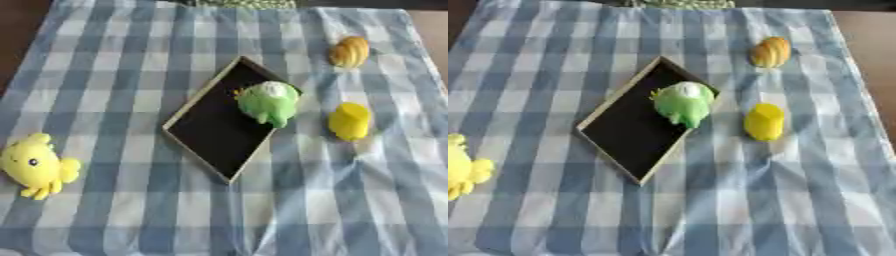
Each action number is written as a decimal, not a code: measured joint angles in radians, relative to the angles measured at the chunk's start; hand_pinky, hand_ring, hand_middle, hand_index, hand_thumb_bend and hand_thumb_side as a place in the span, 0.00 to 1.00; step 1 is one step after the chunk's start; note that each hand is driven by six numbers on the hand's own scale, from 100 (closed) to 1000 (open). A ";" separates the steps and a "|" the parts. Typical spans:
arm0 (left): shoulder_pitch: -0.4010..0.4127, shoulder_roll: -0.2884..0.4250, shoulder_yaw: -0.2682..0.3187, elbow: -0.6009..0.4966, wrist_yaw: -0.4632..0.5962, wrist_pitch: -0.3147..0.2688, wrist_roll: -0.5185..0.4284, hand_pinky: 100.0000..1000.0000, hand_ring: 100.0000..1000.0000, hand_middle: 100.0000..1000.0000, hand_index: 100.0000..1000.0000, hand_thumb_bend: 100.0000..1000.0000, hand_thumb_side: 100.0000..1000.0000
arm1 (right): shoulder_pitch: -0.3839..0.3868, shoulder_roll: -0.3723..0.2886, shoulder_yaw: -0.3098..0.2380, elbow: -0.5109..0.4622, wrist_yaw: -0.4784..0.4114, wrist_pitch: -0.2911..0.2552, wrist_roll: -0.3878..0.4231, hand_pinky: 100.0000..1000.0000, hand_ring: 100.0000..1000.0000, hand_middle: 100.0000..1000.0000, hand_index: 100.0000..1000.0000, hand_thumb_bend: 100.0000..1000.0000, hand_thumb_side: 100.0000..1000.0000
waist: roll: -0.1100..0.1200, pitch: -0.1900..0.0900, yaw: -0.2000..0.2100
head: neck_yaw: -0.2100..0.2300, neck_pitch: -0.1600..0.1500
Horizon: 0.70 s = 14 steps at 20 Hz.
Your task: Pick up objects on the table and place them in the box.
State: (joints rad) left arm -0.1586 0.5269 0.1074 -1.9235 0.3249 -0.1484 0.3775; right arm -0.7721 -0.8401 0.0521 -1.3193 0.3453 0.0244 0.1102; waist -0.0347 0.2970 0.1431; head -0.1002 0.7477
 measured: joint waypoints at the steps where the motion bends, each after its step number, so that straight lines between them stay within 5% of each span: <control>1: 0.000 0.000 0.000 0.000 0.000 0.001 -0.001 0.68 0.81 0.67 0.80 0.18 0.69 | -0.028 0.009 0.004 0.045 0.030 -0.019 0.022 0.91 0.95 0.87 0.87 0.00 0.39 | -0.001 0.000 0.000 | 0.000 0.000; 5: 0.000 0.000 0.000 0.001 0.001 0.003 -0.003 0.68 0.81 0.67 0.80 0.18 0.69 | -0.119 0.053 0.011 0.191 0.158 -0.110 0.108 0.92 0.96 0.89 0.89 0.00 0.31 | -0.005 0.000 0.001 | -0.001 0.000; 6: 0.000 0.000 0.000 0.001 0.001 0.003 -0.003 0.68 0.81 0.67 0.80 0.17 0.69 | -0.132 0.060 0.012 0.216 0.189 -0.135 0.126 0.92 0.96 0.89 0.90 0.00 0.19 | -0.005 0.000 0.001 | -0.001 0.001; 7: 0.000 0.000 0.000 0.001 0.001 0.003 -0.003 0.68 0.81 0.67 0.80 0.18 0.69 | -0.140 0.066 0.017 0.237 0.218 -0.160 0.143 0.93 0.96 0.89 0.90 0.00 0.18 | -0.007 0.000 0.001 | -0.001 0.001; 12: 0.000 0.000 -0.002 0.001 0.008 0.002 -0.005 0.68 0.81 0.67 0.80 0.18 0.69 | -0.146 0.083 0.045 0.283 0.342 -0.274 0.220 0.94 0.97 0.90 0.90 0.01 0.01 | -0.012 0.000 0.002 | -0.005 0.001; 14: 0.000 0.000 -0.004 0.002 0.009 0.002 -0.006 0.68 0.81 0.67 0.80 0.18 0.69 | -0.143 0.087 0.057 0.289 0.376 -0.309 0.253 0.94 0.97 0.90 0.90 0.09 0.00 | -0.012 0.000 0.002 | -0.007 0.001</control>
State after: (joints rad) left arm -0.1591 0.5269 0.1035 -1.9214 0.3335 -0.1468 0.3715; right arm -0.9155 -0.7533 0.1092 -1.0308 0.7215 -0.2848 0.3629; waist -0.0471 0.2970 0.1452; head -0.1072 0.7482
